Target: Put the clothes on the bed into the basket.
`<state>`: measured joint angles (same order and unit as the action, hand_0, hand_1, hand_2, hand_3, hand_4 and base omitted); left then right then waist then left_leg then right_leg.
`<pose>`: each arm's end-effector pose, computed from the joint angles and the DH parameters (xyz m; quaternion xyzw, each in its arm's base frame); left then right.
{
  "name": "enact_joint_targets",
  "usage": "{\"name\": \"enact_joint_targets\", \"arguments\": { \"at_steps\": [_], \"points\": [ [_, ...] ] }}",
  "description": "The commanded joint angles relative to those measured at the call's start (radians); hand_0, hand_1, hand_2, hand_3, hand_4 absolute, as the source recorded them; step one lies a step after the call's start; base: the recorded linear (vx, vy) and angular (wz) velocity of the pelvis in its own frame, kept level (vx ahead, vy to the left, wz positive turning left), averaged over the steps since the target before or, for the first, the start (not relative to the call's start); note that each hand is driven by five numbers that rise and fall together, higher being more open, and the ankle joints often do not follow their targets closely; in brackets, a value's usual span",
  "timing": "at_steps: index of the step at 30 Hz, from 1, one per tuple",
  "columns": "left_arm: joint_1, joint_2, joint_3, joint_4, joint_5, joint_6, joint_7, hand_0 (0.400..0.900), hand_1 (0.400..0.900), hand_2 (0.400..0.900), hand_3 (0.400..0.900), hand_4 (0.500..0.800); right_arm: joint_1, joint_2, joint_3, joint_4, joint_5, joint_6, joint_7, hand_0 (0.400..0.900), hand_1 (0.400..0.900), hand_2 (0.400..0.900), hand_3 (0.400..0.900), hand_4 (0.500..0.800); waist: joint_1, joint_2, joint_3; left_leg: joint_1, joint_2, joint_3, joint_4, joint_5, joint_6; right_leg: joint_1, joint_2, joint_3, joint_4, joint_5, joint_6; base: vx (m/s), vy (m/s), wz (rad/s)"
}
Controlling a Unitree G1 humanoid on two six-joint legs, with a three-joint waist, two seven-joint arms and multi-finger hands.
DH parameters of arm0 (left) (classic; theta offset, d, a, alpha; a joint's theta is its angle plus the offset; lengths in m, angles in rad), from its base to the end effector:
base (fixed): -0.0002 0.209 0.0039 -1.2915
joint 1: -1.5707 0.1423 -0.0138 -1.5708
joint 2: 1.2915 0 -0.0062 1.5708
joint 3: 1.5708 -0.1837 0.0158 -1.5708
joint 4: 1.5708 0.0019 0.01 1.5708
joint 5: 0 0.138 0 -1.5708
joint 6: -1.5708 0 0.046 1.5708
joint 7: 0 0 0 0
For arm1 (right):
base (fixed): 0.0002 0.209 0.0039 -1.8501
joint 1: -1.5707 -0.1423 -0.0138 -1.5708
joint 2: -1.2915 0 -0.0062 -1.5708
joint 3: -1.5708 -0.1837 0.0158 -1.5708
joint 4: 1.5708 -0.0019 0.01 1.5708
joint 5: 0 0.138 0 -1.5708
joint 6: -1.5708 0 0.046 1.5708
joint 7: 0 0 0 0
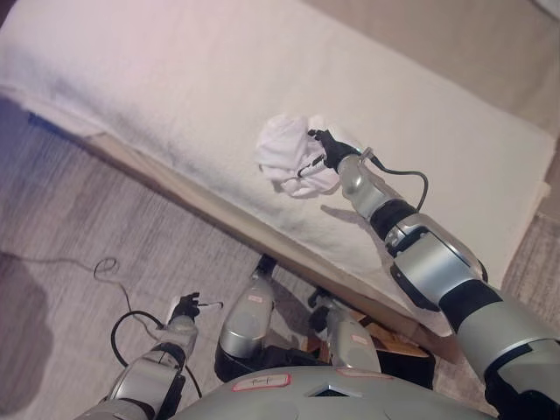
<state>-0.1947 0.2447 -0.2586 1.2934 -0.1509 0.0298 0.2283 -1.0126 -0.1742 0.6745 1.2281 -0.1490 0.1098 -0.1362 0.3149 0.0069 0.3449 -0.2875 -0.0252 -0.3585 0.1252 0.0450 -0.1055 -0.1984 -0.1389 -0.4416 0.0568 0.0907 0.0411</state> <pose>0.1297 0.2177 -0.1026 0.1894 0.5209 0.1027 0.8260 0.3451 -0.1124 0.0824 -0.4870 0.1102 0.0983 0.8608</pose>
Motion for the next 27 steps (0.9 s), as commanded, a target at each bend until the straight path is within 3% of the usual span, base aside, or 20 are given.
{"name": "enact_joint_targets", "arguments": {
  "at_steps": [1,6,21,22,23,24,27],
  "points": [
    [0.002,0.077,-0.051,0.024,-0.046,-0.012,0.046,0.9,0.9,0.9,0.9,0.8,-0.147,-0.027,0.013,0.022,0.03,-0.026,-0.065,0.9,0.9,0.9,0.9,0.8,0.029,-0.003,0.026,-0.048,-0.011,0.039,-0.05,0.087,0.032,-0.021,-0.129,0.068,0.202,-0.093,0.084,-0.05,-0.003,0.22],
    [-0.005,0.079,-0.049,0.029,-0.065,-0.009,0.048,0.9,0.9,0.9,0.9,0.8,-0.164,-0.033,0.007,0.029,0.058,-0.029,-0.068,0.9,0.9,0.9,0.9,0.8,0.052,-0.003,0.053,-0.094,-0.027,0.016,-0.007,0.059,0.03,-0.045,-0.142,0.053,0.25,-0.143,0.086,0.01,-0.032,0.25],
    [-0.02,0.073,-0.088,-0.019,-0.127,-0.021,0.045,0.9,0.9,0.9,0.9,0.8,-0.3,-0.119,0.068,0.16,-0.011,0.002,-0.056,0.9,0.9,0.9,0.9,0.8,0.104,0.044,0.122,-0.184,-0.055,-0.03,-0.025,0.106,0.03,-0.145,-0.162,0.017,0.33,-0.181,0.077,-0.03,0.012,0.13],
    [-0.025,0.072,-0.092,-0.022,-0.129,-0.021,0.045,0.9,0.9,0.9,0.9,0.8,-0.31,-0.123,0.08,0.17,-0.03,0.006,-0.049,0.871,0.871,0.871,0.871,0.782,0.104,0.047,0.124,-0.186,-0.056,-0.03,-0.026,0.107,0.031,-0.148,-0.161,0.02,0.334,-0.182,0.077,0.0,0.0,0.0],
    [-0.032,0.068,-0.103,-0.03,-0.133,-0.022,0.047,0.9,0.9,0.9,0.9,0.8,-0.326,-0.127,0.081,0.176,-0.03,0.01,-0.051,0.588,0.588,0.588,0.588,0.613,0.103,0.052,0.129,-0.187,-0.058,-0.029,-0.028,0.108,0.032,-0.154,-0.162,0.024,0.338,-0.184,0.076,-0.03,0.029,-0.02],
    [-0.034,0.065,-0.105,-0.033,-0.136,-0.023,0.048,0.9,0.9,0.9,0.9,0.8,-0.331,-0.128,0.088,0.176,-0.04,0.011,-0.054,0.4,0.4,0.4,0.4,0.5,0.1,0.053,0.131,-0.188,-0.058,-0.028,-0.027,0.108,0.033,-0.159,-0.162,0.028,0.342,-0.184,0.076,-0.02,0.021,-0.03],
    [-0.037,0.061,-0.109,-0.04,-0.145,-0.024,0.049,0.9,0.9,0.9,0.9,0.8,-0.337,-0.131,0.093,0.175,-0.043,0.013,-0.057,0.4,0.4,0.4,0.4,0.5,0.097,0.053,0.135,-0.19,-0.058,-0.025,-0.025,0.109,0.034,-0.163,-0.161,0.035,0.345,-0.185,0.075,-0.01,0.004,-0.04]
  ]
}}
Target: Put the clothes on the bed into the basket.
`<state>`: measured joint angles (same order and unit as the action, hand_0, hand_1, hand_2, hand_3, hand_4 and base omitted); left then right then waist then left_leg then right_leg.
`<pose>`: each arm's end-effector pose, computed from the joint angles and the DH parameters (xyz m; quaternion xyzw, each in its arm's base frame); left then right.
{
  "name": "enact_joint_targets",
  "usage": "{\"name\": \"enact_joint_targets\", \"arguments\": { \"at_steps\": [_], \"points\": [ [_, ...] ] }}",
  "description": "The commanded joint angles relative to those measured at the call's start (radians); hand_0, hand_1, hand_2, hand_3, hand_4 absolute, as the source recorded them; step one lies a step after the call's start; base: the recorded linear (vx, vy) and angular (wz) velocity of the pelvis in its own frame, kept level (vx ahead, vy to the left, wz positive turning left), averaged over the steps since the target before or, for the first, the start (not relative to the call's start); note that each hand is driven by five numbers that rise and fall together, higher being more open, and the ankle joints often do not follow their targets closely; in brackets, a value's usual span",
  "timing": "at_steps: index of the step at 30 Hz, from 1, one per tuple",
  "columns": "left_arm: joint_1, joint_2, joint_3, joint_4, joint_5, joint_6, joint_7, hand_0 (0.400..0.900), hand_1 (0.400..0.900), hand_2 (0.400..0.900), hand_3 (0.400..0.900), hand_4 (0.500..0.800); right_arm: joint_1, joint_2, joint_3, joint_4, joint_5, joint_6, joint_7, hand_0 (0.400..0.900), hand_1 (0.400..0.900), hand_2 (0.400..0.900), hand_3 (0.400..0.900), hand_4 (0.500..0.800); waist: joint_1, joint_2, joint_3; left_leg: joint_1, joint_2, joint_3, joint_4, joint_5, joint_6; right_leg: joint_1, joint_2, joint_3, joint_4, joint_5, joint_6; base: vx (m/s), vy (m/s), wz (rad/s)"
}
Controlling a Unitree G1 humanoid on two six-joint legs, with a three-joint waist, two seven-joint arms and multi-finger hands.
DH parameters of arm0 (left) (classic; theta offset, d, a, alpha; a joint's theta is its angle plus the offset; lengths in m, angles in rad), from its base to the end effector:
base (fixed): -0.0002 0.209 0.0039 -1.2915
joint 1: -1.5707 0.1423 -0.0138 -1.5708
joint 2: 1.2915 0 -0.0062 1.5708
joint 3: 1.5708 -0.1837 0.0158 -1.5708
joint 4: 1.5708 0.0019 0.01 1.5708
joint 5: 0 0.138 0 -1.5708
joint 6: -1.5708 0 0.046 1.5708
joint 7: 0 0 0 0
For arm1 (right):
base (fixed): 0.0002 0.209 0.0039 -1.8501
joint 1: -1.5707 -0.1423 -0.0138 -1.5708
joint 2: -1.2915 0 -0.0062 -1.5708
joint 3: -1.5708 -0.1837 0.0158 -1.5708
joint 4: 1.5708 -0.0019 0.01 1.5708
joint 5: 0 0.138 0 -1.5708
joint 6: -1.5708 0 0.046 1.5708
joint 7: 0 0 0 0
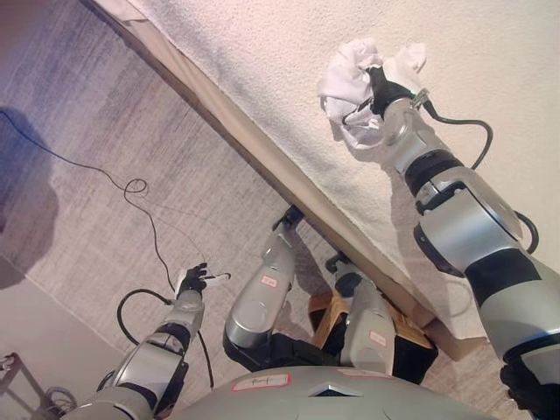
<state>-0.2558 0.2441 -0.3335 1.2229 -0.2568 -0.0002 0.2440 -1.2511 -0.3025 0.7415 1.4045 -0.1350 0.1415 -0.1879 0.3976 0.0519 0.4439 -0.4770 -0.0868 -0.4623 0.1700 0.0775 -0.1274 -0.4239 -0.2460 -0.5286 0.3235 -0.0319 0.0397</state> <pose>0.1621 0.2054 -0.0903 0.1659 0.4583 0.0974 0.8677 0.3735 -0.1602 0.1539 -0.5521 0.0884 -0.0449 0.8278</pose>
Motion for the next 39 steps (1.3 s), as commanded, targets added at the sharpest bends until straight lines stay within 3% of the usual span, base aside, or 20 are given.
{"name": "enact_joint_targets", "arguments": {
  "at_steps": [1,13,18,20,24,26,28,29,35,39],
  "points": [
    [0.024,0.062,-0.037,0.028,-0.041,0.005,0.035,0.9,0.9,0.9,0.9,0.8,-0.102,-0.003,0.026,0.0,-0.055,-0.017,-0.004,0.4,0.4,0.4,0.4,0.5,0.013,0.009,0.037,0.0,0.003,0.079,-0.07,0.077,0.056,0.062,-0.054,0.123,0.08,-0.064,0.076,0.0,0.0,0.0],
    [0.031,0.061,-0.023,0.02,-0.059,0.0,0.038,0.9,0.9,0.9,0.9,0.8,-0.109,0.001,0.01,-0.009,-0.035,-0.023,-0.023,0.4,0.4,0.4,0.4,0.5,-0.012,0.009,0.038,0.024,0.01,0.094,-0.073,0.071,0.051,0.082,-0.045,0.141,0.071,-0.065,0.074,0.0,0.001,-0.04],
    [0.037,0.059,0.006,0.036,-0.055,-0.001,0.04,0.9,0.9,0.9,0.9,0.8,-0.073,-0.008,-0.01,-0.033,-0.021,-0.028,-0.036,0.4,0.4,0.4,0.4,0.5,-0.046,-0.024,0.012,0.072,0.028,0.137,-0.082,0.052,0.052,0.123,-0.024,0.175,0.007,-0.031,0.079,0.02,0.031,-0.38],
    [0.044,0.055,0.02,0.042,-0.05,-0.001,0.041,0.9,0.9,0.9,0.9,0.8,-0.045,-0.023,-0.019,-0.049,-0.02,-0.033,-0.041,0.4,0.4,0.4,0.4,0.5,-0.067,-0.036,-0.004,0.085,0.037,0.162,-0.089,0.067,0.055,0.135,-0.013,0.19,-0.041,0.022,0.076,-0.06,0.114,-0.59],
    [0.073,0.042,0.062,0.059,-0.038,0.002,0.037,0.9,0.9,0.9,0.9,0.8,0.035,-0.072,-0.043,-0.084,-0.042,-0.039,-0.037,0.4,0.4,0.4,0.4,0.5,-0.139,-0.089,-0.063,0.189,0.069,0.272,-0.124,0.032,0.07,0.197,0.015,0.278,-0.149,0.081,0.096,0.04,0.105,-1.1],
    [0.078,0.039,0.071,0.058,-0.038,0.003,0.038,0.9,0.9,0.9,0.9,0.8,0.048,-0.092,-0.055,-0.092,-0.039,-0.04,-0.038,0.4,0.4,0.4,0.4,0.5,-0.156,-0.097,-0.075,0.209,0.075,0.297,-0.13,0.025,0.074,0.206,0.019,0.298,-0.169,0.093,0.101,0.05,0.051,-0.8],
    [0.087,0.033,0.099,0.071,-0.03,0.009,0.033,0.9,0.9,0.9,0.9,0.8,0.1,-0.127,-0.083,-0.123,-0.045,-0.044,-0.031,0.4,0.4,0.4,0.4,0.5,-0.209,-0.118,-0.113,0.266,0.089,0.368,-0.147,0.005,0.081,0.222,0.034,0.357,-0.212,0.12,0.11,0.06,0.063,-1.08],
    [0.087,0.033,0.099,0.071,-0.03,0.008,0.033,0.9,0.9,0.9,0.9,0.8,0.101,-0.127,-0.083,-0.124,-0.045,-0.044,-0.031,0.4,0.4,0.4,0.4,0.5,-0.206,-0.118,-0.112,0.269,0.089,0.371,-0.148,0.004,0.081,0.223,0.034,0.36,-0.213,0.121,0.11,0.03,0.022,-0.61],
    [0.116,0.019,0.137,0.089,0.012,0.022,0.015,0.9,0.9,0.9,0.9,0.8,0.249,-0.221,-0.156,-0.206,-0.059,-0.041,-0.003,0.4,0.4,0.4,0.4,0.5,-0.325,-0.134,-0.201,0.399,0.117,0.524,-0.196,-0.032,0.082,0.252,0.054,0.496,-0.279,0.16,0.127,0.07,0.035,-0.78],
    [0.126,0.015,0.145,0.089,0.032,0.026,0.006,0.9,0.9,0.9,0.9,0.8,0.306,-0.265,-0.192,-0.239,-0.059,-0.04,-0.003,0.4,0.4,0.4,0.4,0.5,-0.359,-0.129,-0.233,0.444,0.123,0.575,-0.223,-0.039,0.083,0.259,0.06,0.539,-0.29,0.168,0.137,0.07,0.013,-0.57]
  ]
}}
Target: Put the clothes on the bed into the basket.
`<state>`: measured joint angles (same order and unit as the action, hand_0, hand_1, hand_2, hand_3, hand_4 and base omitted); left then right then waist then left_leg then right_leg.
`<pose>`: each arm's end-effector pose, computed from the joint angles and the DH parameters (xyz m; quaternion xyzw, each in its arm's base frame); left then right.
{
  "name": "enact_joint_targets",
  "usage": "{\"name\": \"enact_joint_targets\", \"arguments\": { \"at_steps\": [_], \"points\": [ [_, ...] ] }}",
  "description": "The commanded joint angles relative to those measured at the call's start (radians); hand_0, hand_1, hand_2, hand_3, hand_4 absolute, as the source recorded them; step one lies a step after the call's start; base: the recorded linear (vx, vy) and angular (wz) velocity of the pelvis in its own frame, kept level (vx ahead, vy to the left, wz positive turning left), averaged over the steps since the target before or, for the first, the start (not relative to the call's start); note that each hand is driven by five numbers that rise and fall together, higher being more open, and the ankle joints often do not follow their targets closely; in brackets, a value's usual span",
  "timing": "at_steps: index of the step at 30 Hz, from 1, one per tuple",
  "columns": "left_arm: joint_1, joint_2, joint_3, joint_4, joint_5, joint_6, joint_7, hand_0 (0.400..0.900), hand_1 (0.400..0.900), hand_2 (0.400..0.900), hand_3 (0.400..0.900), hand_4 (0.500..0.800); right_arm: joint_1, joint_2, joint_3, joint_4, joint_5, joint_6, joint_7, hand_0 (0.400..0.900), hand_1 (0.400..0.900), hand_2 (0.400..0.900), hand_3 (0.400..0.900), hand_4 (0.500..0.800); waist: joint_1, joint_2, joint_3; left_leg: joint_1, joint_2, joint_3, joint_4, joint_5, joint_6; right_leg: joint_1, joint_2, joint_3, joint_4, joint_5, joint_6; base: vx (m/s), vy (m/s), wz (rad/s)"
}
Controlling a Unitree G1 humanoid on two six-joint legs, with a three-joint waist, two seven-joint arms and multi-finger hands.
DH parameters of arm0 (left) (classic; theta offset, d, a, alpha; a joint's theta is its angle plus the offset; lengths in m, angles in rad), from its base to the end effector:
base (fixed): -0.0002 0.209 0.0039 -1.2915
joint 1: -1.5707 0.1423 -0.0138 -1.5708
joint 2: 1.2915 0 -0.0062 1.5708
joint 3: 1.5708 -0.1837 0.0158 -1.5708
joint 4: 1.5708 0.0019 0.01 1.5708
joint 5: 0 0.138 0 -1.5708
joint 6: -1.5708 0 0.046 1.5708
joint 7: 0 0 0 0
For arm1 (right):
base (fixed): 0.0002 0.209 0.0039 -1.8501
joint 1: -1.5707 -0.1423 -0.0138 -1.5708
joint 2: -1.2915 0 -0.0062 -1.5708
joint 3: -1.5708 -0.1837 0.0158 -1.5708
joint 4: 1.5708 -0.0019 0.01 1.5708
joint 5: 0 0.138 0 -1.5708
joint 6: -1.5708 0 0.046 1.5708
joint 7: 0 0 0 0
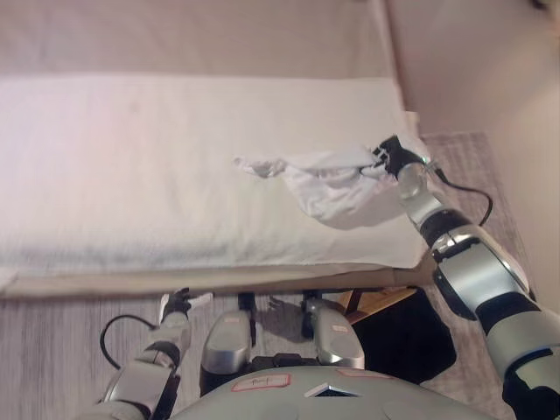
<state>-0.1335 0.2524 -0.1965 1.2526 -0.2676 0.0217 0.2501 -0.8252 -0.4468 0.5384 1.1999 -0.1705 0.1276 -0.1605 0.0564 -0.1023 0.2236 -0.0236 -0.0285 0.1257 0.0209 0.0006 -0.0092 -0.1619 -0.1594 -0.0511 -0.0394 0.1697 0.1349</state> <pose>0.1154 0.2234 -0.1054 0.1235 0.5281 0.1660 0.8236 0.3189 -0.2277 0.0561 -0.4925 0.2198 -0.0366 0.8413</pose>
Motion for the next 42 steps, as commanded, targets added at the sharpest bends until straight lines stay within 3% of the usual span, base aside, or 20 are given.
{"name": "enact_joint_targets", "arguments": {
  "at_steps": [1,3,10,24,42],
  "points": [
    [0.007,0.007,0.011,0.06,0.047,0.007,-0.004,0.9,0.9,0.9,0.9,0.8,-0.104,-0.14,-0.003,-0.054,-0.021,-0.025,-0.026,0.4,0.4,0.4,0.4,0.5,-0.031,0.028,-0.022,0.006,0.065,0.002,-0.078,0.034,-0.035,-0.002,-0.022,0.078,0.07,-0.032,0.048,0.07,0.005,-0.7],
    [0.014,-0.002,0.009,0.055,0.065,0.01,-0.011,0.9,0.9,0.9,0.9,0.8,-0.053,-0.188,-0.039,-0.064,-0.019,-0.025,-0.026,0.4,0.4,0.4,0.4,0.5,-0.054,0.032,-0.039,0.039,0.068,0.036,-0.089,0.026,-0.032,0.006,-0.014,0.114,0.064,-0.025,0.054,0.07,-0.003,-0.52],
    [0.021,-0.01,0.003,0.06,0.098,0.021,-0.023,0.9,0.9,0.9,0.9,0.8,0.03,-0.296,-0.122,-0.086,-0.006,-0.016,-0.036,0.4,0.4,0.4,0.4,0.5,-0.095,0.045,-0.076,0.075,0.074,0.068,-0.103,0.016,-0.036,0.027,-0.007,0.138,0.045,-0.024,0.061,0.04,-0.013,-0.21],
    [-0.001,-0.002,-0.034,0.08,0.142,0.035,-0.051,0.9,0.9,0.9,0.9,0.8,0.124,-0.525,-0.247,0.181,0.012,-0.008,-0.001,0.4,0.4,0.4,0.4,0.5,-0.154,0.077,-0.119,0.107,0.079,0.095,-0.108,0.006,-0.046,0.056,-0.004,0.15,0.041,-0.032,0.059,0.01,-0.012,-0.08],
    [-0.028,-0.013,-0.069,0.07,0.157,0.043,-0.061,0.9,0.9,0.9,0.9,0.8,0.223,-0.516,-0.326,0.287,0.026,0.005,0.028,0.4,0.4,0.4,0.4,0.5,-0.176,0.133,-0.114,0.119,0.072,0.085,-0.108,0.003,-0.051,0.081,-0.016,0.137,0.038,-0.048,0.052,0.0,-0.007,0.01]
  ]
}}
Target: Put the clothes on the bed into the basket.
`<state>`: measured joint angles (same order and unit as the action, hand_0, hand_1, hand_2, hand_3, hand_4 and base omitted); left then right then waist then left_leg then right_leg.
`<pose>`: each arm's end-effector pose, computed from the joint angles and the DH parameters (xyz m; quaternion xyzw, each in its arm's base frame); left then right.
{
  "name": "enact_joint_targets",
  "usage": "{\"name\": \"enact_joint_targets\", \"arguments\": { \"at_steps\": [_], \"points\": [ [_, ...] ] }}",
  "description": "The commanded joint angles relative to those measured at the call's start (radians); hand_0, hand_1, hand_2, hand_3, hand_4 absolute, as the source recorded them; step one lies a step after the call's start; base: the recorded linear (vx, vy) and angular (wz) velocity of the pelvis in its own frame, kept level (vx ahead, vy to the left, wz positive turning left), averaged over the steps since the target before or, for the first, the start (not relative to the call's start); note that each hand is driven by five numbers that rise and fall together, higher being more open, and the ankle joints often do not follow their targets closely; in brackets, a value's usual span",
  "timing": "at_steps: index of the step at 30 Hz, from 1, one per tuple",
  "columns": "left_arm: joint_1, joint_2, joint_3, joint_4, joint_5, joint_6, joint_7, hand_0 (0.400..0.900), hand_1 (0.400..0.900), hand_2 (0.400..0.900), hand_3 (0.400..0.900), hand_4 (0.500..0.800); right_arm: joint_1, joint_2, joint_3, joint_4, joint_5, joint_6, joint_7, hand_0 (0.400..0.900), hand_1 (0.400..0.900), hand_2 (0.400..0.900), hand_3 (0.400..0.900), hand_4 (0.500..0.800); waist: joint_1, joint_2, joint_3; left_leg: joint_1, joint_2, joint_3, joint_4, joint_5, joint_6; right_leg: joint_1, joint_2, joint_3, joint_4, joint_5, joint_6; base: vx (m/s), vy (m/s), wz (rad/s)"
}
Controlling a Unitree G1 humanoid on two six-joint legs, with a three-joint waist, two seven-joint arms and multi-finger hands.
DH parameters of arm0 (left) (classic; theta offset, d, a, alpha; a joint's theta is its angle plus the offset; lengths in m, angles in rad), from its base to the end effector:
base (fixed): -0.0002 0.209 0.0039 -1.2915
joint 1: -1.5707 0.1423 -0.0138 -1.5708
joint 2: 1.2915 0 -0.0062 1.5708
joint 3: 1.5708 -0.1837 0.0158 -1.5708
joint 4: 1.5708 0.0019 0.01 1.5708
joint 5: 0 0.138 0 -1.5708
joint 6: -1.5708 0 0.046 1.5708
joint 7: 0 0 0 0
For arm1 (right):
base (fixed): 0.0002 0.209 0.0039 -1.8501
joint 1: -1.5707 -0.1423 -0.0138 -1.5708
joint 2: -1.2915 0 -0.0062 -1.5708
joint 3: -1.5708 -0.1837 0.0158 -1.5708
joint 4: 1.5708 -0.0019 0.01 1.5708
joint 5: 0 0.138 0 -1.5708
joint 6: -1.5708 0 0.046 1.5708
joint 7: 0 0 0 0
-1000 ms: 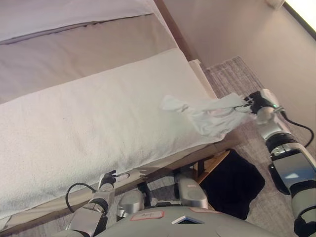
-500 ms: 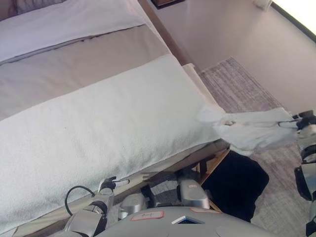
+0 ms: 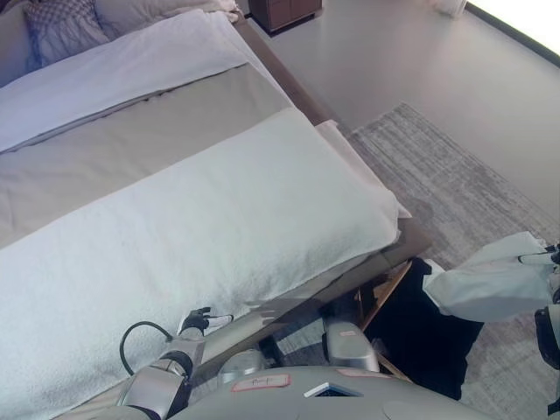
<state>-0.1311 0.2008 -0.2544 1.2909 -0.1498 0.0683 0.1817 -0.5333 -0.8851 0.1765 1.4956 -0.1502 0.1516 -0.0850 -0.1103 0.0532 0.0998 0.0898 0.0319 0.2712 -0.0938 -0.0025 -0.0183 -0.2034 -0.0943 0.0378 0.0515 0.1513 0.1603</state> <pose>0.1053 0.2045 -0.1133 0.1593 0.5683 0.0729 0.8040 0.1740 -0.4159 0.0554 -0.4022 0.4888 -0.2975 0.7147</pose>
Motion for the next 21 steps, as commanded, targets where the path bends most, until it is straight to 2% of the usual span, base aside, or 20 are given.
{"name": "enact_joint_targets", "arguments": {
  "at_steps": [1,8,9,10,11,12,13,21],
  "points": [
    [-0.032,0.04,-0.012,0.032,0.039,-0.005,0.007,0.9,0.9,0.9,0.9,0.8,-0.065,-0.076,0.034,-0.004,0.009,-0.02,-0.041,0.4,0.4,0.4,0.4,0.5,-0.008,-0.02,0.01,0.005,0.01,-0.062,0.007,0.007,-0.042,0.125,-0.082,0.046,-0.055,-0.03,0.026,0.0,-0.021,0.11],
    [-0.033,0.047,-0.017,0.032,0.046,-0.001,-0.003,0.9,0.9,0.9,0.9,0.8,-0.001,-0.058,-0.001,0.065,0.008,-0.008,0.001,0.4,0.4,0.4,0.4,0.5,0.003,-0.002,0.013,-0.001,0.007,-0.088,0.008,0.014,-0.044,0.145,-0.093,0.017,-0.06,-0.037,0.022,0.0,-0.021,0.15],
    [-0.032,0.049,-0.018,0.034,0.052,-0.001,-0.008,0.9,0.9,0.9,0.9,0.8,0.016,-0.047,-0.007,0.081,0.01,-0.006,0.022,0.429,0.429,0.429,0.429,0.518,0.004,0.001,0.012,-0.002,0.006,-0.093,0.007,0.015,-0.045,0.149,-0.095,0.012,-0.061,-0.039,0.021,0.0,-0.018,0.16],
    [-0.032,0.051,-0.018,0.036,0.054,0.001,-0.012,0.9,0.9,0.9,0.9,0.8,0.023,-0.039,-0.011,0.085,0.016,-0.005,0.028,0.541,0.541,0.541,0.541,0.585,0.005,0.003,0.012,-0.002,0.006,-0.095,0.007,0.015,-0.045,0.152,-0.096,0.009,-0.061,-0.04,0.02,0.0,-0.013,0.11],
    [-0.032,0.051,-0.019,0.036,0.054,0.001,-0.012,0.9,0.9,0.9,0.9,0.8,0.023,-0.039,-0.012,0.085,0.016,-0.005,0.028,0.625,0.625,0.625,0.625,0.635,0.004,0.002,0.012,-0.002,0.006,-0.096,0.007,0.015,-0.045,0.152,-0.096,0.009,-0.062,-0.04,0.02,0.0,-0.02,0.1],
    [-0.033,0.054,-0.015,0.04,0.061,0.004,-0.018,0.9,0.9,0.9,0.9,0.8,0.051,-0.011,-0.012,0.094,0.015,-0.005,0.052,0.849,0.849,0.849,0.849,0.769,0.006,0.004,0.011,0.001,0.005,-0.098,0.007,0.015,-0.045,0.159,-0.097,0.003,-0.063,-0.043,0.018,0.0,-0.026,0.1],
    [-0.034,0.057,-0.015,0.044,0.07,0.006,-0.021,0.9,0.9,0.9,0.9,0.8,0.054,-0.005,-0.014,0.101,0.022,-0.004,0.062,0.9,0.9,0.9,0.9,0.8,0.008,0.004,0.01,0.001,0.005,-0.101,0.007,0.014,-0.045,0.163,-0.098,-0.001,-0.065,-0.045,0.017,0.0,-0.041,0.13],
    [-0.04,0.07,-0.014,0.038,0.073,0.01,-0.035,0.9,0.9,0.9,0.9,0.8,0.062,0.042,0.007,0.113,0.032,0.007,0.099,0.9,0.9,0.9,0.9,0.8,0.026,-0.012,0.002,0.007,0.006,-0.114,0.007,0.014,-0.044,0.188,-0.101,-0.022,-0.077,-0.046,0.016,0.0,-0.032,0.06]
  ]
}}
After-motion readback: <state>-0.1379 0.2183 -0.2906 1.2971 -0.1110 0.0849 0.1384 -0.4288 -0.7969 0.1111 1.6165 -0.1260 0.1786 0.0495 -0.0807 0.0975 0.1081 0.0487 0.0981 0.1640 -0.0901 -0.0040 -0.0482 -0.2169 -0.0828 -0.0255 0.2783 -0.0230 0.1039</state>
